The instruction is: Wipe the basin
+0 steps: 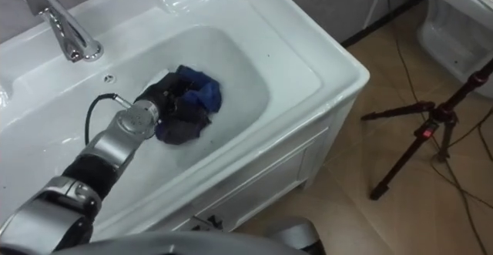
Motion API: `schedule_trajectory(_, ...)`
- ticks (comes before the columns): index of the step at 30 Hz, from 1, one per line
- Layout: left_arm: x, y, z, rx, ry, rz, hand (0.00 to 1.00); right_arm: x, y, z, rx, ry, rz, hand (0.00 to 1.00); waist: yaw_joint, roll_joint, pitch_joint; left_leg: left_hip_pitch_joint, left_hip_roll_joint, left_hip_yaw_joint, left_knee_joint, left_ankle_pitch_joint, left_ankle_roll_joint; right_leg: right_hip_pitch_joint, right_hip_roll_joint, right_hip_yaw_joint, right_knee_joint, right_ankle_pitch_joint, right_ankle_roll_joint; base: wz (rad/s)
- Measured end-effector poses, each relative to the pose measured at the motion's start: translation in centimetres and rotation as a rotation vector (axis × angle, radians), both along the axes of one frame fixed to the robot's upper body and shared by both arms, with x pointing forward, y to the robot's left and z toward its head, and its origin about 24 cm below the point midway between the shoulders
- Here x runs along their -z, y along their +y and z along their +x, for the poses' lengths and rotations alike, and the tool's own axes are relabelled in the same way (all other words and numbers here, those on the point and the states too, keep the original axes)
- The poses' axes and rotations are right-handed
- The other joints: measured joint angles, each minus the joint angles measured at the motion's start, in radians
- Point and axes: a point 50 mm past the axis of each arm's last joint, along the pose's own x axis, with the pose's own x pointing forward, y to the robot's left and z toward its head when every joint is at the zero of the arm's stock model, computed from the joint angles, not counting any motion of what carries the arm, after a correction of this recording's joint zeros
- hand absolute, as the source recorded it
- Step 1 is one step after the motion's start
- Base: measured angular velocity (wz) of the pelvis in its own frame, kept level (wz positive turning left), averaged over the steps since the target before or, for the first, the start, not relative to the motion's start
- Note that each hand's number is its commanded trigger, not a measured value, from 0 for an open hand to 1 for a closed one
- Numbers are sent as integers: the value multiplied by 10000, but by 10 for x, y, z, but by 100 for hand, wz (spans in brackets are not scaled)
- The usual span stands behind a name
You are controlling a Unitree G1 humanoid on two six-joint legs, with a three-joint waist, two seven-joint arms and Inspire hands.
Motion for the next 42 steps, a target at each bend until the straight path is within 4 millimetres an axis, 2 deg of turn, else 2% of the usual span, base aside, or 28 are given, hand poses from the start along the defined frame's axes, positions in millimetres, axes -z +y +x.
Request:
schedule_trajectory(6,10,24,-14,-1241,155,-197,100,1,6,-2,55,183,109,0,708,-241,-105,150,-10,-63,-12,0,1,138,-4,-42,4,-13,9,1)
schedule_trajectory(11,11,39,-19,-1740,151,37,100,1,7,-5,161,602,24,0,1176,-249,-170,154,-7,-125,-17,1,1,184,7,-113,0,-1,-7,1)
schedule_trajectory(13,11,52,-22,-2151,63,370,100,1,6,-6,8,743,-16,0,1450,-244,-183,205,12,-287,-60,3,2,180,62,-43,1,23,-49,-13)
schedule_trajectory(14,11,66,-27,-2709,-16,556,100,0,6,-7,-27,866,-34,0,1598,-258,-192,267,37,-418,-62,2,1,258,104,-19,-23,39,-79,-12)
schedule_trajectory(17,10,98,-45,-3414,-378,1925,100,-1,3,-9,100,1103,-190,0,1858,-252,-309,354,97,-614,-27,2,0,420,166,-61,-177,82,-160,0)
schedule_trajectory(18,8,104,-46,-3301,-578,2686,100,-1,2,-8,183,1081,-248,0,1967,-255,-311,399,122,-617,-23,3,-2,468,181,-111,-182,81,-195,10)
schedule_trajectory(23,11,112,-63,-2719,-1013,5053,100,-1,-1,5,195,868,-350,0,2016,-301,-349,440,220,-931,-23,71,-113,529,294,-161,-175,108,-380,0)
schedule_trajectory(26,13,115,-75,-2170,-1230,6354,100,-3,-5,1,243,1112,-561,0,2054,-264,-390,474,321,-931,-13,92,-151,540,403,-106,-174,122,-523,-8)
schedule_trajectory(28,13,117,-79,-1649,-1182,7120,100,-4,-8,-3,293,1350,-690,0,2087,-245,-416,480,356,-1003,-19,170,-273,545,439,-89,-182,137,-607,-9)
schedule_trajectory(32,15,118,-86,-733,-960,8568,100,-7,-16,-7,339,1616,-1041,0,2082,-151,-456,458,372,-1151,-22,255,-407,603,451,-278,-231,118,-757,1)
schedule_trajectory(40,18,118,-95,176,-545,9681,100,-9,-25,5,201,1108,-1205,0,2089,179,-470,284,303,-1149,-10,323,-519,643,491,-573,-342,63,-974,11)
schedule_trajectory(42,21,119,-101,214,-364,9682,100,-11,-31,9,124,882,-1345,0,2093,346,-471,296,283,-1076,-53,325,-520,687,506,-736,-347,73,-996,-2)
